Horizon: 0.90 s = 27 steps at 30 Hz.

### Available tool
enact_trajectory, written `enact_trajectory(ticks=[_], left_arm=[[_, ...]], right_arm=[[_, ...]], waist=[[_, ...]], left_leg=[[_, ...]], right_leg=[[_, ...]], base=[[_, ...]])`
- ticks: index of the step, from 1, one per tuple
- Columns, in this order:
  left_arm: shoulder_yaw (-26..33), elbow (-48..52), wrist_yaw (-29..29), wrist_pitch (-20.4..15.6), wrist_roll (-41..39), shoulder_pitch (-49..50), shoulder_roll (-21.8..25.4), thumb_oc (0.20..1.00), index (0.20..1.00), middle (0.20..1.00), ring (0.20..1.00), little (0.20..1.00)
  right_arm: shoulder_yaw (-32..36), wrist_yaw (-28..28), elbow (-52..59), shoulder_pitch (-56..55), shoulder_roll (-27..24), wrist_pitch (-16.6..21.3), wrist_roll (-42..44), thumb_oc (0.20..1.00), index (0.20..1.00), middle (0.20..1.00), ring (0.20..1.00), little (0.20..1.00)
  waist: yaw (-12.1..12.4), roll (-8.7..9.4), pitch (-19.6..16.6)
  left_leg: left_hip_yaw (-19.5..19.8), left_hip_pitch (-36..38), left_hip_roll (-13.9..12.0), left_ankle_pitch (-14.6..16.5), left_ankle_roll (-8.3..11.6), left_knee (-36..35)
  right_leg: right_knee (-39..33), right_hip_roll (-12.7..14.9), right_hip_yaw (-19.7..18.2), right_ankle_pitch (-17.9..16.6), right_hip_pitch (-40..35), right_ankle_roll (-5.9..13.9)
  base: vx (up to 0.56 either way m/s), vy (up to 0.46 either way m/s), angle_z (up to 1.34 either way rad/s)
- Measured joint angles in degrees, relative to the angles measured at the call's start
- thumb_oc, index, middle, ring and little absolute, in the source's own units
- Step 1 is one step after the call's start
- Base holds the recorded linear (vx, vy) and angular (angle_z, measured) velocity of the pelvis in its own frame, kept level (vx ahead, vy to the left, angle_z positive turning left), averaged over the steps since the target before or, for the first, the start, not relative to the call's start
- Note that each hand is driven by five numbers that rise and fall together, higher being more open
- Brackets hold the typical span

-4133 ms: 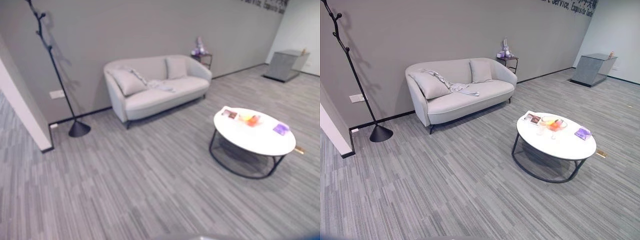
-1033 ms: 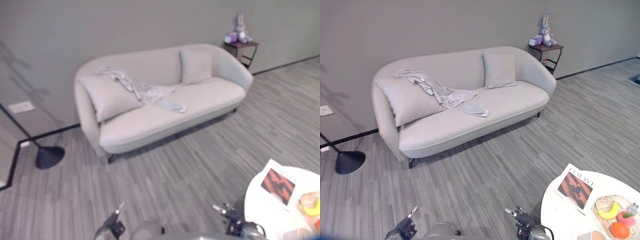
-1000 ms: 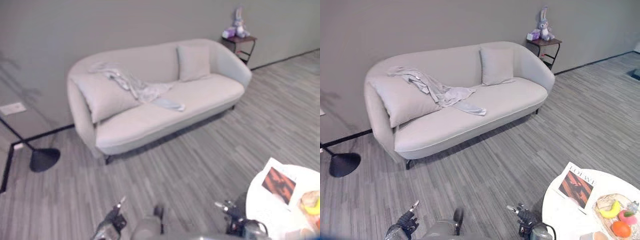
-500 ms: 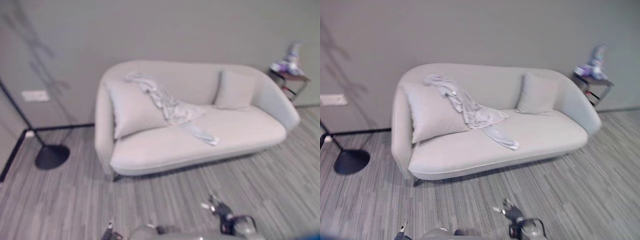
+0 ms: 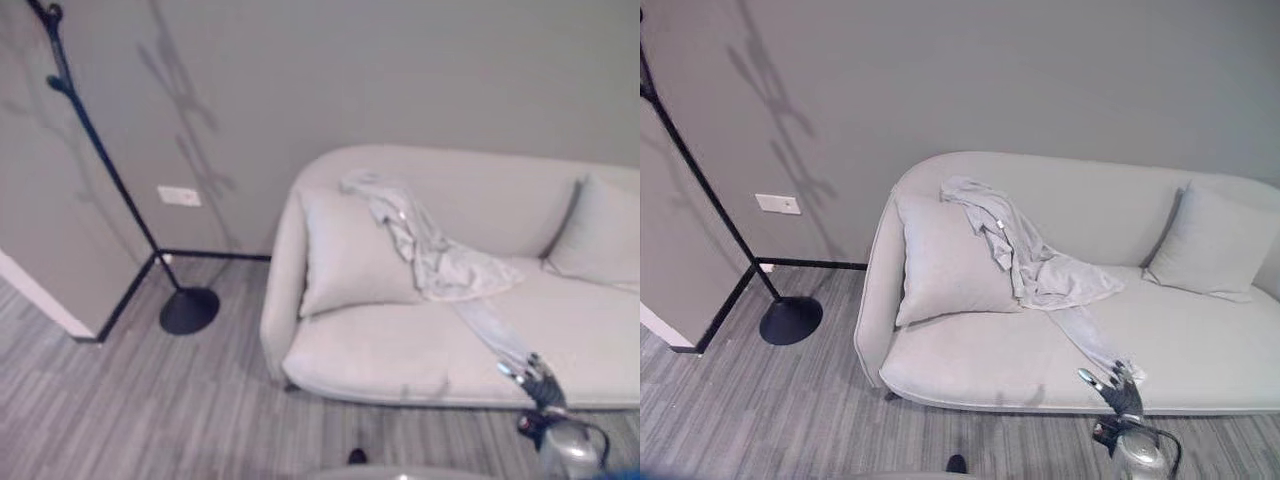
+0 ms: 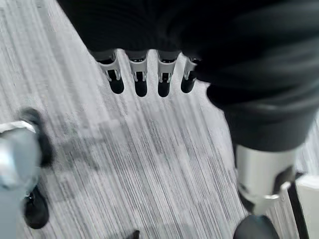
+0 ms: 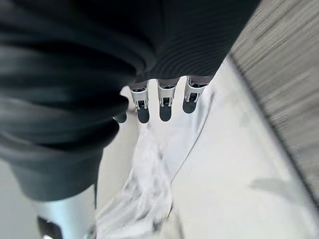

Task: Hang the clothes on the sofa on the clothes rack.

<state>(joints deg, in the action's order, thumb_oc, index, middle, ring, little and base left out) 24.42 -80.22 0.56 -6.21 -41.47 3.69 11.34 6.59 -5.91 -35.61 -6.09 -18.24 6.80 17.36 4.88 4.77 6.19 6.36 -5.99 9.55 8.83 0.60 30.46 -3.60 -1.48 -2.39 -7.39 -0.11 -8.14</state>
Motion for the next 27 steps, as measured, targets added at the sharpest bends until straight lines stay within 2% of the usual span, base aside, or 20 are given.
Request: enact_trajectory(ticks=[2,3,4,5,7,8,9,10,11,12,14,16,19,20,22,23,24,25,26,27], left_arm=[[-2.25,1.19,0.43,-0.03,0.39,-2.76,-0.4,1.0,1.0,1.0,1.0,1.0],[-3.13,1.79,0.53,-0.05,0.82,-3.28,-0.45,1.0,1.0,1.0,1.0,1.0],[-4.19,3.01,0.52,-0.12,2.27,-4.01,-1.07,1.0,1.0,1.0,1.0,1.0],[-4.32,3.64,0.52,-0.33,2.57,-4.11,-1.26,1.0,1.0,1.0,1.0,1.0],[-4.43,6.09,0.51,-0.43,3.03,-2.88,-1.6,1.0,1.0,1.0,1.0,1.0],[-5.63,9.31,0.36,-0.75,4.4,-0.74,-1.64,1.0,1.0,1.0,1.0,1.0],[-6.4,10.06,0.4,-0.98,4.41,0.04,-1.11,1.0,1.0,1.0,1.0,1.0],[-6.35,10.18,0.43,-1.07,4.33,0.09,-0.8,1.0,1.0,1.0,1.0,1.0],[-6.11,10.69,0.45,-1.15,4.33,0.1,-1.67,1.0,1.0,1.0,1.0,1.0],[-5.19,10.77,0.59,-1.36,4.12,0.13,-2.71,1.0,1.0,1.0,1.0,1.0],[-4.01,11.25,0.81,-1.45,3.52,0.67,-4.64,1.0,1.0,1.0,1.0,1.0],[-3.72,12.03,1.28,-1.81,2.09,0.77,-4.7,1.0,1.0,1.0,1.0,1.0],[3.58,13.15,1.67,-2.37,-0.58,2.43,-4.67,1.0,1.0,1.0,1.0,1.0],[6.78,12.6,1.54,-3.2,-1.99,6.04,-4.23,1.0,1.0,1.0,1.0,1.0],[7.36,5.41,1.61,-3.17,-2.4,7.85,-1.59,1.0,1.0,1.0,1.0,1.0],[7.51,2.09,1.93,-2.76,-2.43,8.58,0.37,1.0,1.0,1.0,1.0,1.0],[8.28,2.01,1.88,-2.88,-2.39,9.9,0.79,1.0,1.0,1.0,1.0,1.0],[8.08,0.79,1.94,-2.75,-2.34,9.81,1.64,1.0,1.0,1.0,1.0,1.0],[7.83,0.95,1.81,-2.6,-2.3,11.39,2.15,1.0,1.0,1.0,1.0,1.0],[7.06,0.74,1.77,-2.39,-2.28,11.0,1.81,1.0,1.0,1.0,1.0,1.0]], right_arm=[[-1.83,-2.1,0.05,0.99,0.4,-0.4,-0.01,1.0,1.0,1.0,1.0,1.0],[-2.0,-2.85,0.36,1.17,0.93,-0.4,-0.41,1.0,1.0,1.0,1.0,1.0],[-2.71,-4.16,1.57,1.21,0.23,-0.39,-0.76,1.0,1.0,1.0,1.0,1.0],[-2.76,-5.22,1.95,1.02,0.31,-0.66,-1.36,1.0,1.0,1.0,1.0,1.0],[-2.54,-6.75,3.44,0.88,0.41,-0.92,-2.89,1.0,1.0,1.0,1.0,1.0],[-1.29,-9.45,3.63,0.9,0.36,-0.92,-4.51,1.0,1.0,1.0,1.0,1.0],[-1.07,-10.46,3.64,1.01,0.22,-0.88,-5.08,1.0,1.0,1.0,1.0,1.0],[-0.75,-11.82,3.69,0.97,0.1,-0.97,-5.75,1.0,1.0,1.0,1.0,1.0],[0.79,-13.64,4.04,0.84,-0.09,-0.99,-7.59,1.0,1.0,1.0,1.0,1.0],[1.37,-14.58,4.32,0.9,-1.17,-1.09,-8.4,1.0,1.0,1.0,1.0,1.0],[1.12,-15.39,5.14,0.88,-3.67,-1.21,-10.25,1.0,1.0,1.0,1.0,1.0],[0.87,-15.58,4.96,1.42,-3.98,-1.42,-10.7,1.0,1.0,1.0,1.0,1.0],[0.33,-15.14,7.51,2.28,-5.19,-1.83,-13.82,1.0,1.0,1.0,1.0,1.0],[-2.16,-14.47,7.75,4.17,-5.49,-2.06,-15.3,1.0,1.0,1.0,1.0,1.0],[-4.89,-13.9,7.96,4.53,-5.81,-2.08,-16.25,1.0,1.0,1.0,1.0,1.0],[-6.94,-13.09,8.08,4.35,-5.62,-2.31,-16.29,1.0,1.0,1.0,1.0,1.0],[-7.13,-12.48,9.13,3.75,-6.19,-1.84,-16.5,1.0,1.0,1.0,1.0,1.0],[-7.19,-11.98,9.19,3.23,-6.5,-1.97,-16.8,1.0,1.0,1.0,1.0,1.0],[-8.24,-10.94,9.19,3.02,-6.39,-2.11,-17.33,1.0,1.0,1.0,1.0,1.0],[-7.53,-10.91,9.02,2.82,-7.01,-1.79,-17.38,1.0,1.0,1.0,1.0,1.0]], waist=[[-0.37,-1.43,1.04],[-0.6,-1.98,1.29],[-1.09,-4.94,1.22],[-1.27,-5.59,1.1],[-1.56,-5.37,0.9],[-1.32,-5.8,0.78],[-1.33,-4.99,0.68],[-1.1,-4.39,0.93],[-0.21,-4.48,1.05],[0.41,-5.83,1.54],[0.47,-10.02,0.71],[0.55,-10.41,0.9],[0.65,-10.77,0.34],[1.13,-9.1,-0.99],[2.06,-6.82,-2.78],[3.53,-3.76,-3.69],[3.94,-0.63,-4.0],[4.39,-0.76,-4.48],[5.12,4.4,-5.38],[4.48,5.22,-5.92]], left_leg=[[0.67,-3.37,-1.58,-0.79,1.22,1.82],[0.83,-2.97,-2.54,-0.91,1.31,-1.73],[1.0,-0.72,-5.4,-1.12,0.86,-11.5],[0.14,0.48,-5.15,-0.8,-1.27,-13.07],[-1.48,2.97,-4.83,-1.39,-0.84,-16.16],[-3.56,3.47,-5.43,-1.37,-1.35,-16.05],[-4.01,3.86,-4.81,-1.83,-1.9,-15.41],[-4.6,3.38,-4.14,-1.48,-1.39,-13.37],[-5.5,0.64,-3.37,0.38,1.61,-5.81],[-5.33,-2.07,-3.0,1.45,2.57,-0.18],[-6.38,-2.07,-5.12,4.15,2.71,-3.76],[-7.23,-0.57,-4.33,3.17,2.57,-5.89],[-7.72,-0.45,-3.65,3.38,2.05,-7.37],[-10.41,-0.19,-3.76,3.62,1.71,-9.67],[-12.31,-0.01,-3.74,3.07,4.61,-11.76],[-15.18,-0.09,-4.25,4.43,12.43,-11.84],[-14.66,-2.47,-4.64,3.88,2.64,-8.22],[-12.74,-4.6,-8.68,4.64,0.48,-6.89],[-12.7,-1.92,-5.75,1.35,1.47,-13.51],[-10.8,-0.45,-4.27,-1.12,1.19,-16.7]], right_leg=[[-0.62,0.11,-0.53,0.37,-1.23,0.59],[-0.6,0.17,-0.95,0.9,-1.42,1.52],[0.91,-1.2,-1.71,2.57,-1.58,4.36],[2.02,-0.97,-2.2,3.0,-1.9,6.02],[4.94,-0.82,-2.32,5.57,-1.95,8.17],[11.41,-3.81,-2.39,10.87,-1.71,7.53],[11.53,-4.99,-2.68,12.06,-2.95,7.02],[9.28,-6.1,-3.58,12.74,-6.08,6.23],[4.78,-7.06,-7.21,11.14,-9.98,3.42],[3.58,-6.88,-7.72,9.77,-11.56,2.6],[7.74,-9.36,-7.67,13.2,-9.82,5.02],[11.12,-8.87,-8.09,15.27,-7.83,5.08],[13.48,-9.46,-8.18,16.21,-6.99,4.62],[18.52,-9.37,-8.11,18.28,-4.1,3.76],[20.73,-9.1,-8.18,19.54,-2.28,2.33],[21.94,-9.31,-9.92,19.58,-1.29,1.41],[19.61,-7.59,-10.36,18.94,-1.46,1.87],[22.3,-10.59,-9.93,20.58,0.4,3.67],[26.08,-10.58,-13.42,22.98,2.09,8.0],[22.45,-9.71,-13.69,21.79,0.14,5.36]], base=[[0.16,-0.019,-0.18],[0.15,-0.028,-0.41],[0.22,-0.067,-0.53],[0.21,-0.123,-0.57],[0.17,-0.184,-0.55],[0.19,-0.315,-0.54],[0.17,-0.251,-0.4],[0.23,-0.371,-0.22],[0.15,-0.332,-0.18],[0.11,-0.337,-0.23],[0.04,-0.254,0.02],[0.12,-0.416,0.1],[0.2,-0.53,-0.19],[0.21,-0.706,-0.85],[0.1,-0.541,-0.85],[0.07,-0.448,-0.63],[0.1,-0.579,-0.4],[0.01,-0.425,0.06],[-0.04,-0.548,0.47],[-0.08,-0.516,0.71]])
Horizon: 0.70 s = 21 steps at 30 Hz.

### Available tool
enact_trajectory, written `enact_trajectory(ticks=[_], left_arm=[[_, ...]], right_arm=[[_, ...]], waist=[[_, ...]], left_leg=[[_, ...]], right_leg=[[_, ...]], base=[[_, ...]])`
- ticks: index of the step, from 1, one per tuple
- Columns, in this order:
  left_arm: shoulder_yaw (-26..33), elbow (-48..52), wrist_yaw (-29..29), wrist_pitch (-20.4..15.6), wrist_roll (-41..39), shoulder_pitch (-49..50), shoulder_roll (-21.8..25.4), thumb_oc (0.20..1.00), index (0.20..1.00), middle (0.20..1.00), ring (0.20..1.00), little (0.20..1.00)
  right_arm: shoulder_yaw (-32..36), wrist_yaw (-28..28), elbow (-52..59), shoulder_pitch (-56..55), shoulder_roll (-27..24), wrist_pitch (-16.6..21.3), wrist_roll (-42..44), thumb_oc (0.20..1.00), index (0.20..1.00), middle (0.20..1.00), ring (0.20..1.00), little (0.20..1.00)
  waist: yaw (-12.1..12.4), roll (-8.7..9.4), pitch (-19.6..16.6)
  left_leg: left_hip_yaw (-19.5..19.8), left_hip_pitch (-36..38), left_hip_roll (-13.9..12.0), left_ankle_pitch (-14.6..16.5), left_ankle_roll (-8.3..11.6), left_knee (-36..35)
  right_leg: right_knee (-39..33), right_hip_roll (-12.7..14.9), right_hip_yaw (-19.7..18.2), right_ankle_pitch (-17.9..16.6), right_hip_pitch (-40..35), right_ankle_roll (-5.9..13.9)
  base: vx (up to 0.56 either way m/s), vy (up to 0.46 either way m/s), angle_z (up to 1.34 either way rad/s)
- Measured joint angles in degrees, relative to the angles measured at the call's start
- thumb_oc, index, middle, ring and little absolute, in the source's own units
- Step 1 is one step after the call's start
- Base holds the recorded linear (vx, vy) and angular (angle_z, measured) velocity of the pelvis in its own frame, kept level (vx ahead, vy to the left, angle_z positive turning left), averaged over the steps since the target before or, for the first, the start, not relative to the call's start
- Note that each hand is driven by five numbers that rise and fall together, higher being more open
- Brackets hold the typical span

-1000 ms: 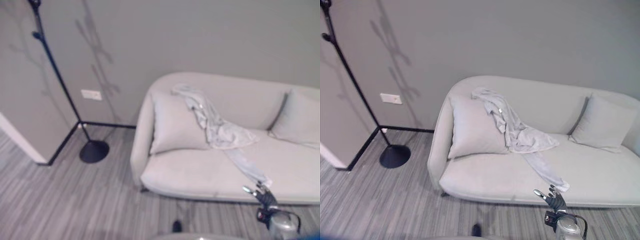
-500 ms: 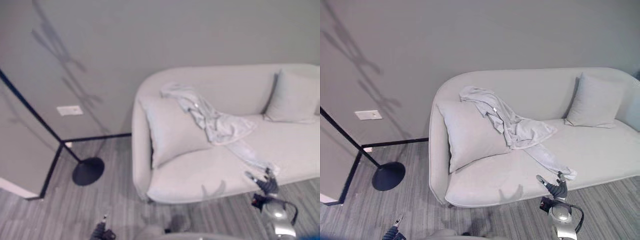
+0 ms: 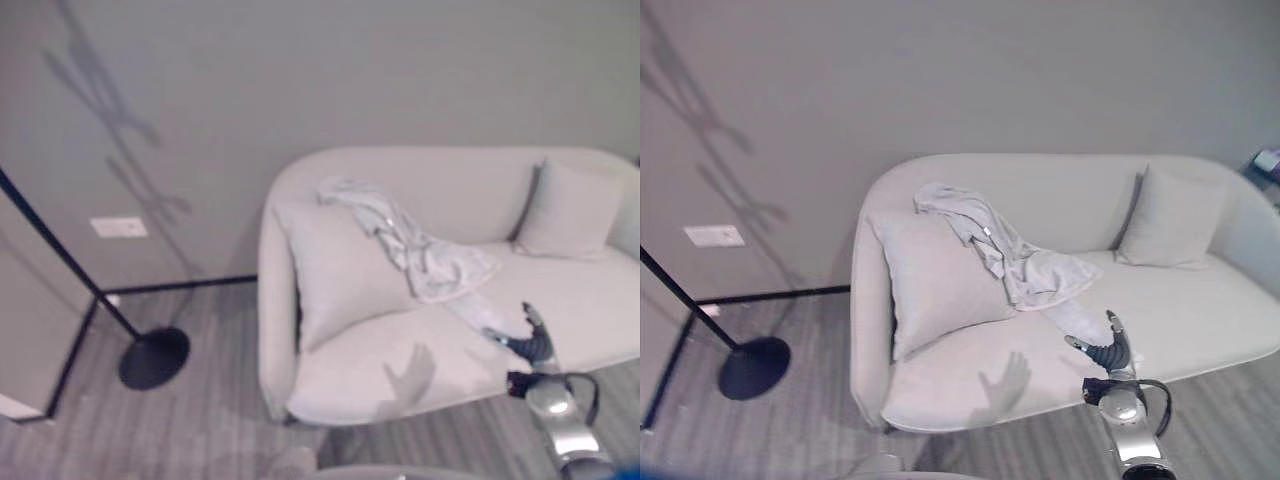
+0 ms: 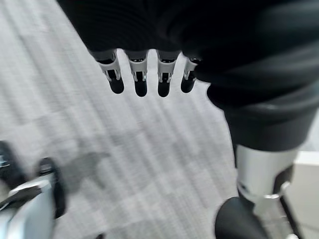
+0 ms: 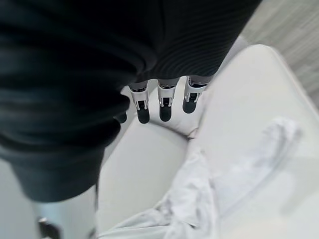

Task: Hang the clothes on the sofa on the clothes rack.

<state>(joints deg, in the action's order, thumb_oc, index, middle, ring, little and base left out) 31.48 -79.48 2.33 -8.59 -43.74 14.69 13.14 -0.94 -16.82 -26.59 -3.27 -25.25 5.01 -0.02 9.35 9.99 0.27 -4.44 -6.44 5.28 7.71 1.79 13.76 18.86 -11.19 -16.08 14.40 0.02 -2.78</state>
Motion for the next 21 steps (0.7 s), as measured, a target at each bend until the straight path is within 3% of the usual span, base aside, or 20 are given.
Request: enact_trajectory(ticks=[1,2,3,4,5,6,7,8,9,10,11,12,13,15,16,17,18,19,21], left_arm=[[0.16,-1.83,-0.23,0.06,0.13,-2.31,-0.74,1.0,1.0,1.0,1.0,1.0],[0.22,-2.43,-0.16,0.22,0.12,-3.74,-2.46,1.0,1.0,1.0,1.0,1.0],[0.12,-2.46,0.22,0.22,0.09,-4.45,-2.8,1.0,1.0,1.0,1.0,1.0],[-0.69,-2.86,0.8,0.1,0.07,-7.97,-3.59,1.0,1.0,1.0,1.0,1.0],[-2.75,-1.27,0.84,0.08,0.16,-9.44,-3.45,1.0,1.0,1.0,1.0,1.0],[-2.57,-0.03,0.73,-0.08,0.18,-9.52,-0.96,1.0,1.0,1.0,1.0,1.0],[-3.12,0.67,1.07,-0.04,0.45,-9.73,1.52,1.0,1.0,1.0,1.0,1.0],[-4.27,0.64,1.11,0.09,0.47,-9.16,1.18,1.0,1.0,1.0,1.0,1.0],[-4.97,0.67,1.05,0.16,0.6,-9.04,0.22,1.0,1.0,1.0,1.0,1.0],[-5.48,0.66,0.97,0.13,1.2,-9.34,-1.12,1.0,1.0,1.0,1.0,1.0],[-5.63,0.61,0.78,0.14,1.73,-9.49,-2.01,1.0,1.0,1.0,1.0,1.0],[-5.35,1.99,0.69,0.15,2.13,-9.42,-2.71,1.0,1.0,1.0,1.0,1.0],[-4.87,2.76,0.62,0.03,2.28,-9.05,-2.58,1.0,1.0,1.0,1.0,1.0],[-4.18,2.18,-0.07,0.02,2.83,-8.27,-1.52,1.0,1.0,1.0,1.0,1.0],[-3.61,1.51,-0.1,0.05,3.46,-7.8,-1.37,1.0,1.0,1.0,1.0,1.0],[-2.53,1.24,-0.35,0.06,4.42,-7.82,-1.44,1.0,1.0,1.0,1.0,1.0],[-2.06,1.23,-0.34,0.04,4.54,-7.83,-1.43,1.0,1.0,1.0,1.0,1.0],[-2.11,0.97,-0.2,0.05,4.9,-8.5,-1.52,1.0,1.0,1.0,1.0,1.0],[-2.22,0.7,-0.11,0.06,4.97,-8.61,-2.51,1.0,1.0,1.0,1.0,1.0]], right_arm=[[1.64,0.06,-1.88,0.83,-0.28,0.27,-0.06,1.0,1.0,1.0,1.0,1.0],[1.42,0.7,-1.49,4.01,-0.6,0.44,-0.08,1.0,1.0,1.0,1.0,1.0],[1.54,1.13,-1.61,6.03,-0.53,0.59,-0.07,1.0,1.0,1.0,1.0,1.0],[1.88,1.3,-1.5,3.96,-0.58,0.53,-0.04,1.0,1.0,1.0,1.0,1.0],[1.3,1.58,-2.14,4.21,0.13,0.42,-0.1,1.0,1.0,1.0,1.0,1.0],[0.47,2.31,-2.19,3.71,2.86,0.36,-0.36,1.0,1.0,1.0,1.0,1.0],[-0.12,2.8,-2.13,2.69,4.91,0.42,-0.48,1.0,1.0,1.0,1.0,1.0],[-0.39,2.87,-1.21,1.39,5.1,0.44,-0.45,1.0,1.0,1.0,1.0,1.0],[-0.42,3.33,-0.6,0.04,4.67,0.76,-0.39,1.0,1.0,1.0,1.0,1.0],[-0.3,3.45,-0.69,-0.44,3.57,0.54,-0.28,1.0,1.0,1.0,1.0,1.0],[-0.3,3.5,-0.67,-0.44,2.49,0.51,-0.27,1.0,1.0,1.0,1.0,1.0],[-0.25,3.6,-0.61,-0.29,1.7,0.4,-0.29,1.0,1.0,1.0,1.0,1.0],[-0.36,3.9,-0.2,-0.4,2.25,0.51,-0.29,1.0,1.0,1.0,1.0,1.0],[-0.97,3.94,-0.2,-0.39,3.31,0.56,-0.28,1.0,1.0,1.0,1.0,1.0],[-0.52,3.84,-0.22,-0.38,3.2,0.83,-0.34,1.0,1.0,1.0,1.0,1.0],[-0.4,3.62,-0.39,-0.01,2.75,0.81,-0.32,1.0,1.0,1.0,1.0,1.0],[-0.4,3.64,-0.39,0.25,2.52,0.82,-0.37,1.0,1.0,1.0,1.0,1.0],[-0.34,3.33,-0.39,0.55,1.47,0.82,-0.46,1.0,1.0,1.0,1.0,1.0],[-0.31,3.28,-0.76,1.05,-0.23,0.73,-0.46,1.0,1.0,1.0,1.0,1.0]], waist=[[0.95,-1.9,-0.7],[1.84,-4.97,-0.78],[2.6,-6.23,-0.24],[4.08,-11.86,-0.55],[3.06,-13.07,0.47],[2.1,-10.42,1.27],[2.09,-6.42,1.67],[1.96,-5.73,1.63],[1.2,-5.4,1.81],[0.45,-5.32,1.97],[0.27,-5.86,1.95],[-0.29,-7.14,2.5],[-0.81,-6.09,2.89],[-1.09,-5.76,3.03],[-0.89,-6.21,3.08],[-0.32,-7.09,3.65],[0.08,-7.73,4.07],[0.87,-9.34,5.13],[1.41,-11.86,5.57]], left_leg=[[2.04,1.85,-1.32,-3.37,-2.71,-5.22],[2.02,2.48,-1.78,-7.13,-2.59,-8.99],[2.51,2.55,-1.7,-7.44,-3.12,-9.0],[7.23,3.35,-4.96,-7.03,-3.88,-11.13],[8.85,3.55,-5.1,-7.24,-3.51,-10.27],[10.04,4.39,-5.6,-7.44,-2.68,-9.87],[10.6,5.91,-6.36,-7.29,1.35,-8.38],[10.03,6.11,-5.46,-6.62,1.85,-5.89],[10.46,5.54,-2.64,-4.17,1.07,-2.11],[11.48,5.38,1.08,-2.74,-1.07,-0.4],[13.36,5.68,3.52,-2.71,-1.13,-1.15],[13.91,6.95,3.42,-3.35,-5.32,-6.07],[13.16,7.81,2.3,-3.89,-4.81,-8.12],[12.5,8.52,0.32,-4.56,-4.44,-8.37],[11.51,7.98,-0.42,-3.97,-3.36,-6.38],[11.04,5.44,-0.66,-1.44,0.45,-0.94],[10.35,4.09,-1.03,0.25,3.01,2.47],[8.46,0.87,-2.79,3.4,7.33,10.25],[7.55,-2.29,-1.9,4.06,7.39,13.99]], right_leg=[[-0.44,0.37,1.49,-1.23,0.59,3.78],[1.34,5.33,2.22,0.16,4.25,6.06],[-2.92,11.67,3.42,-0.69,3.51,6.77],[-5.66,19.07,7.42,-3.6,2.74,11.18],[-9.68,23.86,12.32,-6.27,0.31,11.17],[-12.88,25.71,14.52,-8.97,-1.73,12.78],[-15.22,23.53,15.06,-10.86,-3.42,9.61],[-15.51,23.04,14.84,-10.63,-3.91,8.75],[-17.66,22.29,14.96,-11.75,-5.62,9.23],[-20.17,21.98,15.03,-12.77,-6.83,9.69],[-21.2,20.92,14.83,-13.18,-6.93,9.76],[-21.77,17.52,13.13,-14.41,-6.35,10.37],[-21.59,16.59,13.25,-14.44,-6.67,10.49],[-19.1,12.83,12.6,-12.95,-6.59,9.39],[-18.62,11.12,11.67,-12.3,-6.83,7.52],[-18.2,10.46,11.25,-12.4,-6.74,6.97],[-18.13,9.89,10.84,-12.57,-6.83,6.0],[-18.76,8.16,10.07,-12.82,-7.27,3.88],[-18.73,7.64,10.21,-13.27,-7.14,1.76]], base=[[-0.09,-0.492,0.82],[-0.03,-0.45,0.46],[0.06,-0.454,0.67],[0.08,-0.316,0.83],[0.05,-0.173,1.19],[-0.03,-0.078,0.57],[-0.07,-0.119,0.17],[-0.02,-0.066,-0.18],[0.0,-0.122,-0.09],[0.04,-0.082,-0.08],[0.09,-0.226,-0.28],[0.09,-0.214,-0.27],[0.09,-0.214,-0.25],[0.03,-0.22,-0.19],[0.07,-0.401,-0.16],[0.12,-0.449,-0.11],[0.08,-0.262,-0.08],[0.15,-0.409,0.01],[0.16,-0.399,-0.07]])
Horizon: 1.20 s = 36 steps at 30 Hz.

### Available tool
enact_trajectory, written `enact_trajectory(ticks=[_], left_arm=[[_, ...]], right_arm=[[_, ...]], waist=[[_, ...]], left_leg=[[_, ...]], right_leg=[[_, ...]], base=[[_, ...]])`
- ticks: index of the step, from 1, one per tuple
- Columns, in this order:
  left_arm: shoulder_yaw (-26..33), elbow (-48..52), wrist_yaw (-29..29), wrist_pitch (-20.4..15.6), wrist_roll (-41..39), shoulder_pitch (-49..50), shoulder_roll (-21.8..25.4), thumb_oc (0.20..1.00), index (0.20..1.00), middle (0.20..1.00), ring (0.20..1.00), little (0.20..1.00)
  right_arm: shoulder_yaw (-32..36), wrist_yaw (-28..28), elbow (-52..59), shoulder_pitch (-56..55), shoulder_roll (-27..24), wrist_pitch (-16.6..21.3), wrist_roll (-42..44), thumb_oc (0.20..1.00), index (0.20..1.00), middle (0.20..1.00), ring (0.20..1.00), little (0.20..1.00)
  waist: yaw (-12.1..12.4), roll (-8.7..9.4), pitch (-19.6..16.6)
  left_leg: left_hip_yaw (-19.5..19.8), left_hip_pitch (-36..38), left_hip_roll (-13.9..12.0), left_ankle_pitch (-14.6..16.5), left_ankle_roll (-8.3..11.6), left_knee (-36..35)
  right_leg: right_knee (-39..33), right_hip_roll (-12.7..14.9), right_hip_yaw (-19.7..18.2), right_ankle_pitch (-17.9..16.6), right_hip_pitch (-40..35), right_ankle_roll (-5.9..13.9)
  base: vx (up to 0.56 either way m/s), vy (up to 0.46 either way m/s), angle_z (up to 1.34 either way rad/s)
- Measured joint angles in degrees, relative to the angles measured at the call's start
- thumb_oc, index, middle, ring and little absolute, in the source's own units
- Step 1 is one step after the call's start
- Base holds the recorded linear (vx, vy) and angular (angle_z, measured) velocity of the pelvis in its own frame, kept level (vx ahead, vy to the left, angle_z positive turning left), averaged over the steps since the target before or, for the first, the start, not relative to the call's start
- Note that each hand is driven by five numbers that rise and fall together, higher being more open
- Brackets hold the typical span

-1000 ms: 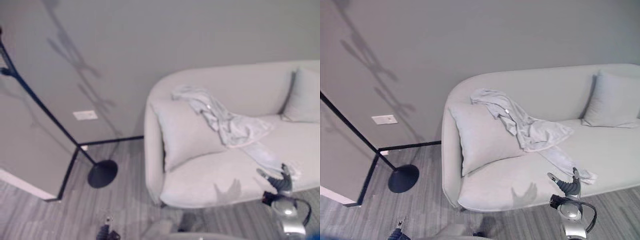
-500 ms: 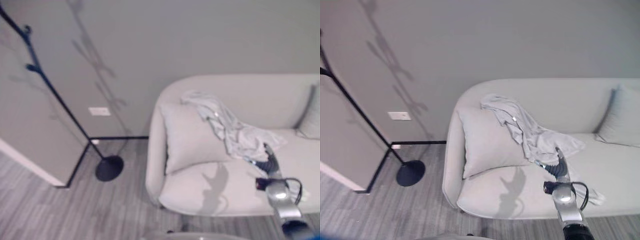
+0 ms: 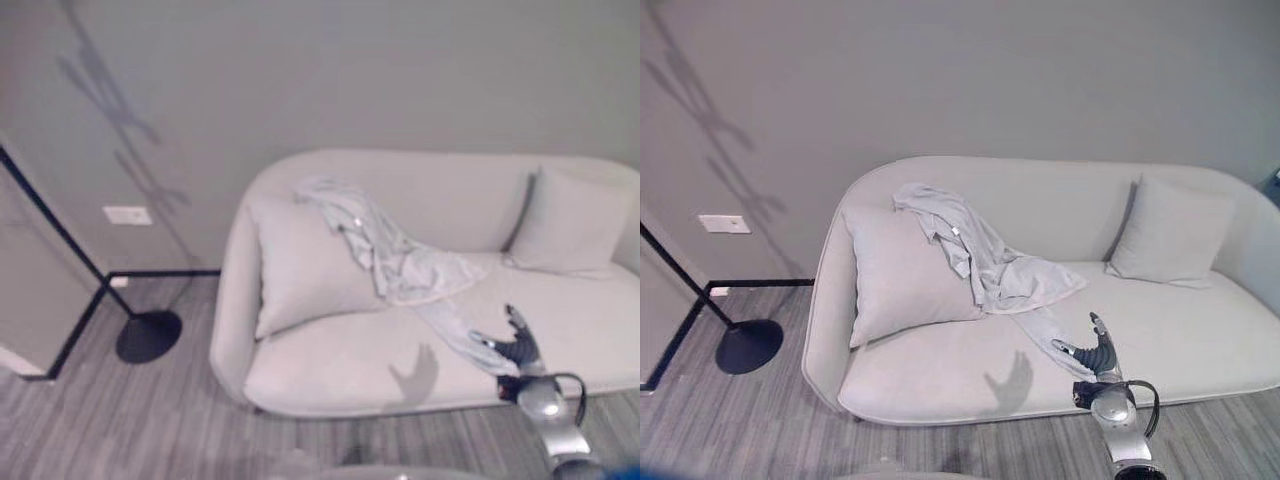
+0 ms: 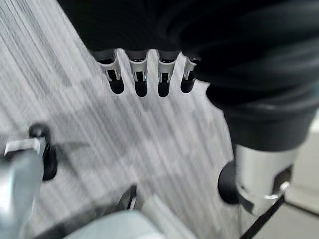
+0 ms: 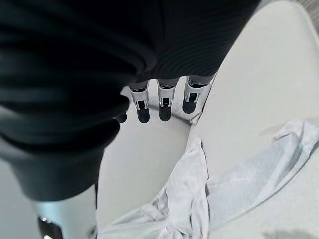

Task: Hang the clothes on the sofa on the clothes rack.

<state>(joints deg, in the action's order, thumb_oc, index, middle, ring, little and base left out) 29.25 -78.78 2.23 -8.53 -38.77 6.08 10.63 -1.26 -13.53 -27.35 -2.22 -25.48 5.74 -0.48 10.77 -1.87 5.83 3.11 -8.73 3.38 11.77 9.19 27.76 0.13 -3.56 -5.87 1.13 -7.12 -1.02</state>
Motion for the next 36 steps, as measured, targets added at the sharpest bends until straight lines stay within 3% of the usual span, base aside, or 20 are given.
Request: enact_trajectory(ticks=[1,3,6,7,11,14,17,18,20,21,22,23,24,26,28,29,31,32,34,36], left_arm=[[-0.2,0.14,-0.02,-0.17,0.03,1.1,-1.85,1.0,1.0,1.0,1.0,1.0],[-0.46,0.65,0.44,-0.34,0.05,2.77,-1.18,1.0,1.0,1.0,1.0,1.0],[-0.6,1.77,0.44,-0.43,0.06,3.28,0.01,1.0,1.0,1.0,1.0,1.0],[-2.33,1.59,0.84,-0.64,0.01,2.84,0.88,1.0,1.0,1.0,1.0,1.0],[-5.58,2.01,1.01,-0.4,0.1,1.71,1.27,1.0,1.0,1.0,1.0,1.0],[-9.1,9.41,0.72,-0.54,-1.09,1.89,-0.35,1.0,1.0,1.0,1.0,1.0],[-9.7,12.73,0.04,-1.34,-3.81,0.76,-2.76,1.0,1.0,1.0,1.0,1.0],[-9.66,10.03,0.17,-1.63,-5.5,-3.12,-5.82,1.0,1.0,1.0,1.0,1.0],[-10.08,7.99,0.1,-1.7,-6.38,-6.39,-8.11,1.0,1.0,1.0,1.0,1.0],[-9.24,5.06,0.5,-2.76,-7.38,-7.66,-5.49,1.0,1.0,1.0,1.0,1.0],[-8.8,3.27,0.69,-3.06,-7.36,-7.96,-3.01,1.0,1.0,1.0,1.0,1.0],[-8.38,-0.11,0.1,-3.25,-5.94,-7.76,3.46,1.0,1.0,1.0,1.0,1.0],[-6.98,-3.32,0.78,-1.61,-4.97,-1.78,5.11,1.0,1.0,1.0,1.0,1.0],[-6.34,-2.41,0.74,-0.58,-3.45,-0.23,3.85,1.0,1.0,1.0,1.0,1.0],[-7.2,1.85,0.8,-0.35,-2.07,1.82,0.67,1.0,1.0,1.0,1.0,1.0],[-8.45,1.82,0.36,-0.2,-0.78,0.63,-0.81,1.0,1.0,1.0,1.0,1.0],[-14.22,4.69,0.41,-0.98,-0.31,-3.28,-4.26,1.0,1.0,1.0,1.0,1.0],[-15.87,6.41,0.24,-1.52,-0.28,-4.89,-5.58,1.0,1.0,1.0,1.0,1.0],[-14.98,8.64,-0.23,-1.72,-0.36,-2.96,-5.03,1.0,1.0,1.0,1.0,1.0],[-11.82,10.58,-0.7,-2.4,-0.53,-1.46,-3.94,1.0,1.0,1.0,1.0,1.0]], right_arm=[[-1.42,0.05,-1.11,0.72,-1.42,0.04,-0.87,1.0,1.0,1.0,1.0,1.0],[-5.17,0.16,-4.2,2.19,-0.03,-0.16,-1.93,1.0,1.0,1.0,1.0,1.0],[-6.8,0.12,-6.56,3.34,0.68,-0.45,-2.95,1.0,1.0,1.0,1.0,1.0],[-7.35,0.42,-7.06,4.04,1.95,-0.35,-3.08,1.0,1.0,1.0,1.0,1.0],[-8.86,1.41,-8.16,3.86,2.79,-0.24,-2.87,1.0,1.0,1.0,1.0,1.0],[-11.83,3.01,-6.89,4.13,3.35,0.06,-2.77,1.0,1.0,1.0,1.0,1.0],[-11.65,2.87,-7.04,6.06,1.87,0.33,-2.83,1.0,1.0,1.0,1.0,1.0],[-11.66,2.43,-10.67,13.48,-1.82,0.18,-2.81,1.0,1.0,1.0,1.0,1.0],[-11.31,1.83,-10.42,17.64,-8.36,0.25,-2.77,1.0,1.0,1.0,1.0,1.0],[-11.18,1.23,-10.72,17.89,-8.67,-0.12,-2.78,1.0,1.0,1.0,1.0,1.0],[-11.18,1.21,-11.42,17.86,-7.21,-0.23,-2.81,1.0,1.0,1.0,1.0,1.0],[-9.97,1.24,-12.26,17.11,-2.11,-0.64,-2.82,1.0,1.0,1.0,1.0,1.0],[-8.46,0.7,-10.62,16.06,1.58,-0.18,-2.82,1.0,1.0,1.0,1.0,1.0],[-7.91,0.43,-10.75,13.95,1.61,-0.04,-2.97,1.0,1.0,1.0,1.0,1.0],[-6.74,0.24,-13.4,14.61,2.26,-0.33,-2.92,1.0,1.0,1.0,1.0,1.0],[-6.16,0.03,-13.72,14.68,1.04,-0.33,-2.9,1.0,1.0,1.0,1.0,1.0],[-5.14,-0.6,-14.93,14.96,-2.14,-0.48,-2.83,1.0,1.0,1.0,1.0,1.0],[-5.28,-1.14,-15.37,15.9,-4.69,-0.51,-2.81,1.0,1.0,1.0,1.0,1.0],[-6.41,-0.95,-14.51,12.69,-4.81,0.17,-2.76,1.0,1.0,1.0,1.0,1.0],[-6.08,-0.96,-17.63,12.26,-2.61,-0.43,-2.12,1.0,1.0,1.0,1.0,1.0]], waist=[[1.23,-2.27,-0.19],[1.14,-0.2,-0.18],[2.18,3.72,-0.34],[2.57,7.69,-0.89],[3.85,11.7,-2.84],[4.33,15.19,-5.01],[5.18,12.83,-5.97],[4.18,7.08,-4.08],[3.71,0.27,-1.86],[1.16,-0.7,-1.35],[0.48,0.08,-0.52],[-0.75,6.01,2.44],[-2.33,9.68,2.47],[-0.75,9.96,1.88],[0.59,8.95,1.6],[1.81,7.17,0.71],[3.62,4.81,0.46],[3.37,-0.51,-0.14],[3.18,-0.59,-1.63],[1.41,1.26,-2.24]], left_leg=[[-0.07,1.76,-0.19,-0.28,-5.04,-5.01],[-2.76,4.58,-0.4,-1.41,-6.51,-10.64],[-5.43,4.83,-1.59,-2.93,-6.93,-11.43],[-6.51,4.91,-1.51,-2.76,-7.34,-11.43],[-6.69,5.0,-1.4,-4.31,-5.63,-13.7],[-7.02,6.96,-1.84,-8.58,-8.03,-19.76],[-6.36,6.68,-2.16,-9.71,-7.56,-22.48],[-3.86,5.83,-2.26,-11.33,-12.81,-24.67],[-1.9,4.9,-2.42,-12.92,-13.19,-26.78],[3.04,4.03,-2.27,-13.07,-13.58,-26.18],[4.55,3.94,-3.67,-12.46,-12.95,-26.33],[6.39,6.55,-1.38,-8.71,-11.57,-20.96],[-1.01,9.77,2.82,-0.32,-15.91,-11.28],[-0.21,12.26,2.25,0.27,-14.94,-15.47],[-1.39,13.32,-1.31,0.21,-12.03,-16.24],[0.46,11.89,-0.94,0.75,-7.78,-8.77],[4.02,-2.39,1.86,-5.54,-1.67,8.8],[2.37,-4.68,-1.11,-6.32,-0.9,-0.31],[-3.07,-1.88,-3.09,-5.46,-7.92,-12.51],[-0.95,-0.08,-1.6,-6.02,-6.99,-18.52]], right_leg=[[0.85,-1.98,-1.97,0.4,0.77,1.11],[7.64,-2.58,-3.39,3.53,2.84,2.69],[16.42,-3.86,-3.31,7.5,6.99,1.02],[20.64,-4.11,-3.58,9.64,9.49,-1.45],[16.32,-5.21,-4.67,7.77,8.67,-2.57],[13.68,-5.71,-4.87,7.02,8.34,-1.41],[10.15,-4.52,-2.4,5.28,8.13,-0.91],[20.27,-5.07,0.82,8.22,16.49,-0.32],[14.58,-1.49,1.2,5.8,23.55,6.51],[3.53,6.21,7.04,-0.48,26.5,10.32],[1.08,7.02,8.13,-2.78,26.26,10.61],[6.66,9.84,8.22,1.53,22.68,12.61],[8.51,11.33,11.21,-3.14,17.96,10.3],[8.79,9.36,11.41,-2.25,17.72,10.39],[17.94,6.09,11.44,-0.34,18.54,3.61],[9.64,4.31,10.2,-0.07,12.95,2.41],[-1.85,4.71,9.07,0.35,6.81,2.12],[5.67,3.63,11.43,-1.16,8.83,-0.55],[1.98,2.73,12.25,-1.75,5.97,2.24],[5.62,1.4,12.57,0.33,5.53,2.71]], base=[[0.15,-0.368,-0.53],[0.14,-0.485,-0.37],[0.11,-0.34,-0.23],[0.1,-0.315,-0.38],[0.08,-0.292,-0.2],[0.09,-0.254,-0.03],[0.06,-0.116,0.27],[0.07,-0.073,0.53],[0.32,-0.057,1.0],[0.69,0.137,1.35],[0.57,0.172,1.84],[0.68,0.271,1.1],[0.54,0.276,0.94],[0.4,0.214,0.08],[0.17,0.106,-0.25],[0.28,0.155,0.0],[0.36,0.13,-0.48],[0.44,0.065,-0.89],[0.33,0.031,-0.37],[0.16,0.011,0.23]])
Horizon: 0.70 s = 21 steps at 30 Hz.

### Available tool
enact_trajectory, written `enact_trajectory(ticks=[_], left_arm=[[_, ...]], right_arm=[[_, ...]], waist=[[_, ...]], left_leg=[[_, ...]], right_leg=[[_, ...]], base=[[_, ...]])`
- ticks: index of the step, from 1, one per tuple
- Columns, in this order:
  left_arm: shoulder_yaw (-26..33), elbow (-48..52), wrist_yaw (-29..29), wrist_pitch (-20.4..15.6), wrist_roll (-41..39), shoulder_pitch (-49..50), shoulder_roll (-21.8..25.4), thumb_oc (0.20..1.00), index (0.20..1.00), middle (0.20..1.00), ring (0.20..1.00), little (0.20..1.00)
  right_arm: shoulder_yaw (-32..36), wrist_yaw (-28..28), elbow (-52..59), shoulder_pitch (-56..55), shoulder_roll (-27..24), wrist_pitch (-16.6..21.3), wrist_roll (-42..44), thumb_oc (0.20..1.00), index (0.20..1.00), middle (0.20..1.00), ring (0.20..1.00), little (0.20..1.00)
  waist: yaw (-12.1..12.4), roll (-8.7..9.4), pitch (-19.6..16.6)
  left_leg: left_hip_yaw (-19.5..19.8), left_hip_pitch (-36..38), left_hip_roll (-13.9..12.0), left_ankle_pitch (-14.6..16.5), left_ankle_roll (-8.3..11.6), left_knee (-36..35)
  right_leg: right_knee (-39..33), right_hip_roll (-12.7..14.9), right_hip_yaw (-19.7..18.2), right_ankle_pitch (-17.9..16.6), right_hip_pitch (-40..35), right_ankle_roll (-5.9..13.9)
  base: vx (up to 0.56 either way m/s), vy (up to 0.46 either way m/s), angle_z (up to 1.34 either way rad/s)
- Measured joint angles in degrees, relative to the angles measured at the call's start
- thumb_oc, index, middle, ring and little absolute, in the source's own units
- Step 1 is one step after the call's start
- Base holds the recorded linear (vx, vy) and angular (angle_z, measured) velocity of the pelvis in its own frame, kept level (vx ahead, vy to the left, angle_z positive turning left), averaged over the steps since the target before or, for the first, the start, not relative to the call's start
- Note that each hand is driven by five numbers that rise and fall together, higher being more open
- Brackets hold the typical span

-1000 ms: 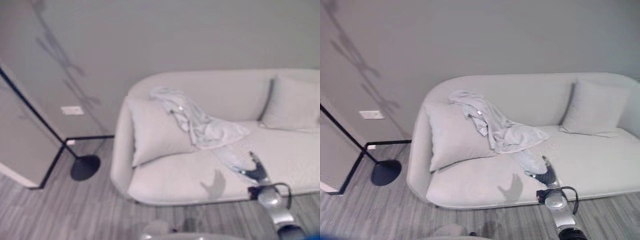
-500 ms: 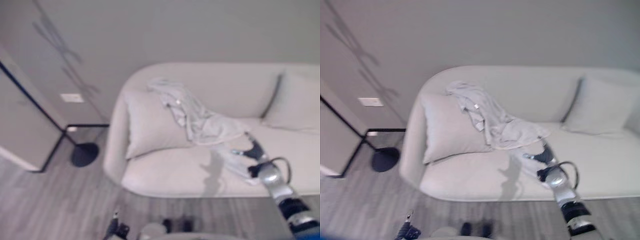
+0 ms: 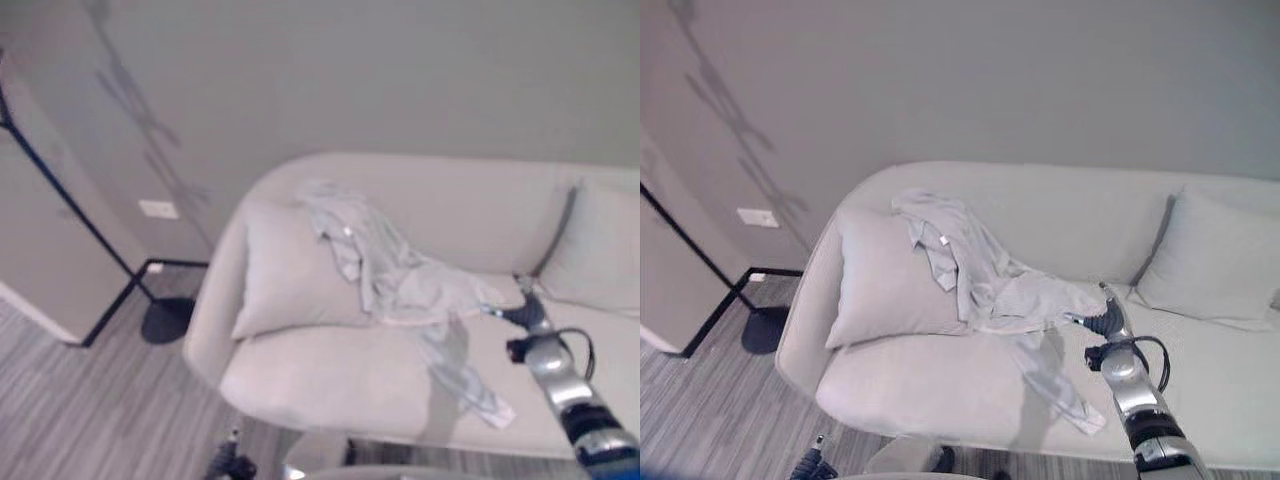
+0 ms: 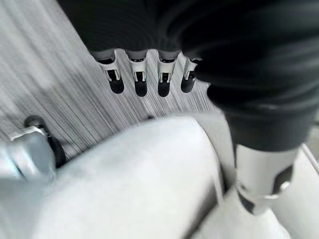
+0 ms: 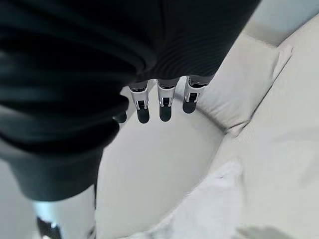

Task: Hang the clothes on the sofa on the clothes rack.

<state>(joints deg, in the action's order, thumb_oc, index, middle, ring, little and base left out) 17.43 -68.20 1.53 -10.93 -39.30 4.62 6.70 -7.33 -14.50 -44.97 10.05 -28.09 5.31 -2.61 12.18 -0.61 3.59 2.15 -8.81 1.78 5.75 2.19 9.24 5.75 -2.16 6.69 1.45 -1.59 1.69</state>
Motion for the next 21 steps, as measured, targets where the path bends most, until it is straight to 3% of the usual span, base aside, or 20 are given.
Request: enact_trajectory(ticks=[1,2,5,10,14,17,21], left_arm=[[1.25,-0.12,-0.06,-0.05,-0.04,-0.32,1.14,1.0,1.0,1.0,1.0,1.0],[3.28,-2.76,-0.07,0.3,-0.05,-0.07,1.03,1.0,1.0,1.0,1.0,1.0],[2.7,-4.61,-0.6,0.32,0.05,2.97,1.18,1.0,1.0,1.0,1.0,1.0],[2.72,-8.05,-1.07,0.69,1.16,5.96,2.51,1.0,1.0,1.0,1.0,1.0],[2.77,-8.65,-1.71,0.78,2.25,8.16,4.05,1.0,1.0,1.0,1.0,1.0],[2.08,-8.45,-1.74,0.7,2.27,7.34,4.54,1.0,1.0,1.0,1.0,1.0],[-2.75,-8.38,-1.73,0.73,2.24,6.38,4.21,1.0,1.0,1.0,1.0,1.0]], right_arm=[[-0.49,0.05,0.36,-0.22,0.91,0.03,0.48,1.0,1.0,1.0,1.0,1.0],[0.03,0.17,-0.52,0.09,0.5,0.67,1.39,1.0,1.0,1.0,1.0,1.0],[0.32,0.32,-2.28,0.51,1.82,0.78,4.04,1.0,1.0,1.0,1.0,1.0],[1.48,1.24,-7.86,5.15,4.75,3.26,12.72,1.0,1.0,1.0,1.0,1.0],[0.81,1.83,-11.22,10.23,5.54,4.02,15.19,1.0,1.0,1.0,1.0,1.0],[-0.1,1.55,-14.04,16.91,4.12,4.2,16.35,1.0,1.0,1.0,1.0,1.0],[-0.01,1.23,-16.82,23.98,2.47,4.67,17.77,1.0,1.0,1.0,1.0,1.0]], waist=[[-1.23,3.47,-0.28],[-1.28,3.69,0.3],[-0.34,2.84,0.44],[2.22,3.44,1.12],[4.87,2.3,1.96],[4.94,2.67,2.75],[6.23,-0.66,5.79]], left_leg=[[-0.31,1.68,2.49,-0.79,0.13,-2.86],[-1.18,3.74,3.36,-3.89,-2.12,-6.43],[-0.99,7.03,4.03,-9.3,-2.82,-7.65],[-0.1,6.8,5.9,-9.06,-3.15,-9.24],[0.98,5.6,6.97,-10.05,-3.94,-10.2],[2.35,1.33,6.54,-11.75,-4.1,-10.17],[3.29,-3.72,6.14,-12.78,-2.82,-9.35]], right_leg=[[-3.87,1.52,-0.08,0.69,-2.96,-0.49],[-10.9,1.93,0.05,-0.73,-8.2,-0.02],[-11.08,2.11,-0.32,0.51,-10.81,1.01],[-11.19,3.74,-0.09,1.36,-9.89,1.82],[-11.16,4.2,-0.35,1.42,-8.61,2.53],[-11.22,3.42,0.26,0.86,-4.31,2.96],[-11.2,2.56,0.45,-0.32,0.11,2.8]], base=[[0.24,0.026,0.5],[0.12,0.017,0.28],[0.13,0.04,0.02],[0.06,0.027,0.13],[-0.08,0.035,0.12],[-0.13,0.029,0.18],[-0.13,0.033,0.15]])
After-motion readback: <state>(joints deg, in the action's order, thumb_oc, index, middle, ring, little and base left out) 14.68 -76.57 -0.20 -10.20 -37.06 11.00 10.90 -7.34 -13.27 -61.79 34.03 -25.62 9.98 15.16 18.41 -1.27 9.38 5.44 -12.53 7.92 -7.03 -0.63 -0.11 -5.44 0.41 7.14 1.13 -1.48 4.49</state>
